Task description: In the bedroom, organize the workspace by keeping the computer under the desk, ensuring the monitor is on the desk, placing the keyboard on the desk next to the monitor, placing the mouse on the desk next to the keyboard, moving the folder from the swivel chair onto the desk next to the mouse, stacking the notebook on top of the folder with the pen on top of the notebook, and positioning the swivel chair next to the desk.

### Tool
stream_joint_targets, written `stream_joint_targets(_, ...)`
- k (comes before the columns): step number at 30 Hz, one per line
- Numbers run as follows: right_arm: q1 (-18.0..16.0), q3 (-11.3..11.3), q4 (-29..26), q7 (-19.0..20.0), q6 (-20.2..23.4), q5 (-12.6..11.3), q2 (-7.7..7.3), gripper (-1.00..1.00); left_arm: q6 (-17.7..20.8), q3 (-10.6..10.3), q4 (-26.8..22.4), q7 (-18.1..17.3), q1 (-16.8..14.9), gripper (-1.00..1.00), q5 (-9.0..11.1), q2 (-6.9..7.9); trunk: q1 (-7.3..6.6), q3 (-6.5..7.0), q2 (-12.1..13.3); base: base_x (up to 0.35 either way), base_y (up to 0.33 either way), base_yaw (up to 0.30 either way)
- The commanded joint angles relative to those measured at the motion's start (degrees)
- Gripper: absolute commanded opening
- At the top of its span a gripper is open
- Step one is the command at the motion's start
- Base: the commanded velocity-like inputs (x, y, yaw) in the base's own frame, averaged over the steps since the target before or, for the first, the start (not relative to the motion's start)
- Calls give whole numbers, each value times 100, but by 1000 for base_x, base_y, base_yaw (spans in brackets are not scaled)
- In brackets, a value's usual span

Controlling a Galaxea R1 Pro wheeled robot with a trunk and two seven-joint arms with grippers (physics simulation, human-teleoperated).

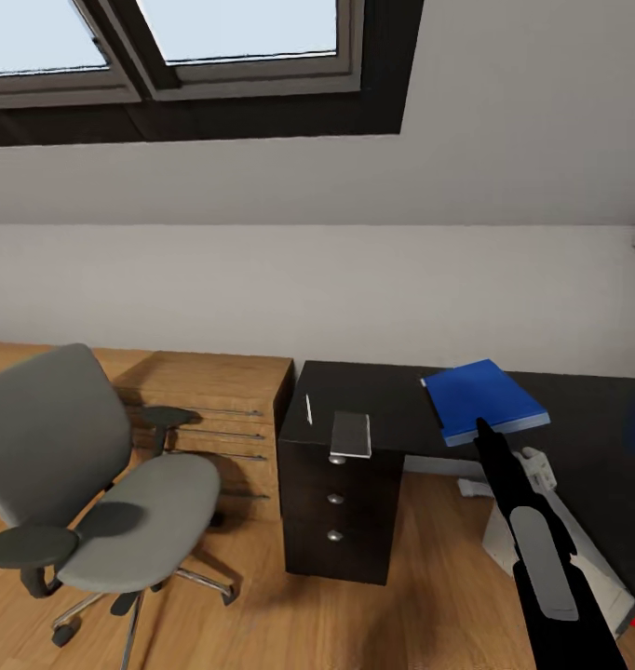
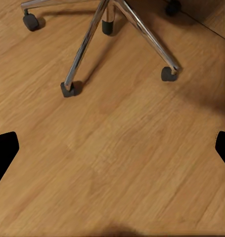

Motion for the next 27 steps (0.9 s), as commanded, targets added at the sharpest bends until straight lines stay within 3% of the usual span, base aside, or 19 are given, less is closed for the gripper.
stream_joint_targets(1, -6, -11, -9, -25, 34, -45, -11, -100, -26, -49, -6, 45, -3, 100, 39, 8, 0, -14, -4, 0, 0, -211)
stream_joint_targets(9, -6, -12, 0, -23, 32, -419, -148, -100, -26, -49, -6, 41, -3, 100, 40, 7, 0, -69, -4, 1, -17, -213)
stream_joint_targets(15, -6, -12, 10, -22, 30, -473, -164, -100, -26, -49, -6, 41, -3, 100, 39, 8, 0, -108, -4, 92, -203, -225)
stream_joint_targets(27, -21, -4, 324, 9, 34, -480, -167, -100, -26, -49, -6, 43, -3, 100, 33, 8, 0, -183, -4, 9, -18, -228)
